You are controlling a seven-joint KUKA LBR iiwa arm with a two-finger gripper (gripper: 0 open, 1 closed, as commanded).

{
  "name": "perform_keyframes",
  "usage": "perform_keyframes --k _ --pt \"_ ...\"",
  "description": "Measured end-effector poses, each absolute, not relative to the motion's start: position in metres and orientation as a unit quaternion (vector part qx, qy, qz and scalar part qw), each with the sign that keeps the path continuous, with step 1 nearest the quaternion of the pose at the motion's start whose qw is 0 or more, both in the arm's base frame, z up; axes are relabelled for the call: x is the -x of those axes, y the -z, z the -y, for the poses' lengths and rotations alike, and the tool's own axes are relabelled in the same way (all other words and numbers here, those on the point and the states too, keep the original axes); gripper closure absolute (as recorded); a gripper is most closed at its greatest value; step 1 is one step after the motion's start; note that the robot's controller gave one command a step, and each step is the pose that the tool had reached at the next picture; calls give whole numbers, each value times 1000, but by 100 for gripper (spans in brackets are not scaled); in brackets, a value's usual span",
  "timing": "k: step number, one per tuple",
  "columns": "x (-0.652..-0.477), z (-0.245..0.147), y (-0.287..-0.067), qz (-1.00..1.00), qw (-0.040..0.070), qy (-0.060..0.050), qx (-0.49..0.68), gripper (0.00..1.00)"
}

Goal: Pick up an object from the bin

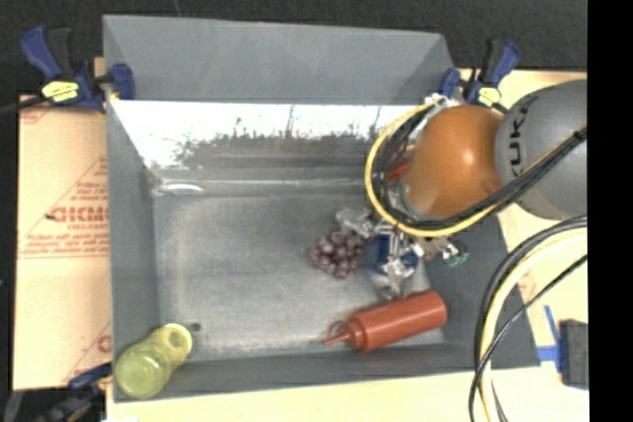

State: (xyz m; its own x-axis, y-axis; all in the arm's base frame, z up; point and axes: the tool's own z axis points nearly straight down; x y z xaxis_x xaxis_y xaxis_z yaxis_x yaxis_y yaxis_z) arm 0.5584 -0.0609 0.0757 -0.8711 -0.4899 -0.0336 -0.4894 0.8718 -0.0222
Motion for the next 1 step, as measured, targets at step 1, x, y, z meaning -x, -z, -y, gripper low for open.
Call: perform_keyframes --k 1 --pt "-586 4 -80 -970 25 3 242 100"
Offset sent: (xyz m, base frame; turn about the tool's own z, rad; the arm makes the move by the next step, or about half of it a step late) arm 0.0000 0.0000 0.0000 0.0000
